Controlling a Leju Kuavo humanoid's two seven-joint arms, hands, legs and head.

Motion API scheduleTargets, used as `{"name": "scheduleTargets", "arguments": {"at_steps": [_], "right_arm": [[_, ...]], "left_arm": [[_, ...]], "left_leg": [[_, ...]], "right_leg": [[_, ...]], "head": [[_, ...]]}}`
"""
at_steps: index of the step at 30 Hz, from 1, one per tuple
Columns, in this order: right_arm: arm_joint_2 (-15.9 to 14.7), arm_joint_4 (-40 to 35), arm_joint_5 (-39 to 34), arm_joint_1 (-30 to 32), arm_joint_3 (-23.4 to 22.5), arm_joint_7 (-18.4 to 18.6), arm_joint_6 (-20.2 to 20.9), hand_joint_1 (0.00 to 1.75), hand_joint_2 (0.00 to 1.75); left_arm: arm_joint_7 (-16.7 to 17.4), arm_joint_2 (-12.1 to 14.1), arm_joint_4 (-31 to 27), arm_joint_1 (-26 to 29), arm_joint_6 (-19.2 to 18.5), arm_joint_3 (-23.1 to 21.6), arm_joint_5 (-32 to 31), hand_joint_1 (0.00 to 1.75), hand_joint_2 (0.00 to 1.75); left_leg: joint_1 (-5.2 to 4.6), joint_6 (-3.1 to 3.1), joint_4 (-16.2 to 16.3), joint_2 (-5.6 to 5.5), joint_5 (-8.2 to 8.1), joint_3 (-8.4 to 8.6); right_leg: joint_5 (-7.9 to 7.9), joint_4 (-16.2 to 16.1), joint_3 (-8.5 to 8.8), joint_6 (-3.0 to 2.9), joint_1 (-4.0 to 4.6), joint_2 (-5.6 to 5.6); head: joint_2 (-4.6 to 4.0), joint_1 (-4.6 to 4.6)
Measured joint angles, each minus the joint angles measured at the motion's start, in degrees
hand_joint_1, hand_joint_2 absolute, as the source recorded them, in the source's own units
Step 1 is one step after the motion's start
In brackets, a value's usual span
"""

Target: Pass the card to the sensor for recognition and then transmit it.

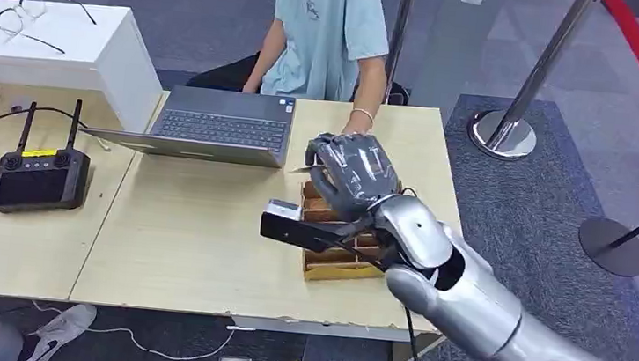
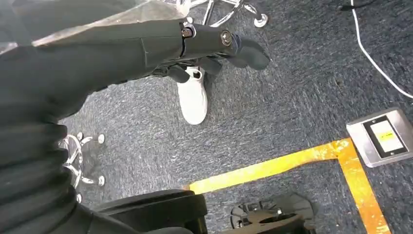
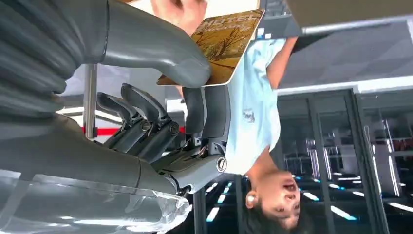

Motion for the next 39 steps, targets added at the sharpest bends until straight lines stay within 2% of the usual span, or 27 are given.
{"name": "scheduleTargets", "arguments": {"at_steps": [13, 21, 34, 35, 36, 39], "right_arm": [[0.1, 6.6, 0.6, -4.0, 0.5, -0.1, 0.1, 1.75, 1.75], [0.2, 10.1, 2.5, -5.9, 0.9, -0.1, -1.8, 1.75, 1.75], [1.4, 13.8, 3.4, -8.2, 1.1, -1.3, -2.8, 1.75, 1.75], [1.5, 14.1, 3.4, -8.2, 1.2, -1.3, -2.8, 1.05, 1.75], [1.6, 14.3, 3.4, -8.2, 1.3, -1.5, -2.8, 0.0, 1.75], [1.8, 15.1, 3.4, -8.2, 1.5, -1.6, -2.8, 0.0, 1.75]], "left_arm": [[-0.2, 0.0, 0.0, 0.0, 0.0, 0.0, -0.4, 0.0, 1.75], [-0.6, 0.0, 0.0, 0.0, 0.2, 0.0, 0.2, 0.0, 1.75], [-1.1, 0.0, 0.0, 0.0, 0.9, 0.0, 1.0, 0.0, 1.75], [-1.1, 0.0, 0.0, 0.0, 1.0, 0.0, 1.1, 0.0, 1.75], [-1.2, 0.0, 0.0, 0.0, 1.0, 0.0, 1.2, 0.0, 1.75], [-1.2, 0.0, 0.0, 0.0, 1.1, 0.0, 1.5, 0.0, 1.75]], "left_leg": [[0.0, 0.0, 0.0, 0.0, 0.0, -0.01], [0.0, 0.0, 0.0, -0.01, 0.0, -0.01], [0.0, 0.0, 0.0, 0.0, 0.0, -0.01], [0.0, 0.0, 0.0, -0.01, 0.0, -0.01], [0.0, 0.0, 0.0, -0.02, 0.0, -0.02], [0.0, 0.0, 0.0, 0.0, 0.0, -0.02]], "right_leg": [[0.0, 0.0, -0.01, 0.0, 0.0, 0.0], [0.0, 0.0, -0.01, 0.0, 0.0, 0.0], [0.0, 0.0, -0.01, 0.0, 0.0, 0.0], [0.0, 0.0, -0.01, 0.0, 0.0, 0.0], [0.0, 0.0, -0.01, 0.0, 0.0, 0.0], [0.0, 0.0, -0.02, 0.0, 0.0, 0.0]], "head": [[0.0, 0.02], [0.0, 0.02], [-0.02, 0.02], [0.0, 0.0], [0.0, 0.02], [0.0, 0.02]]}}
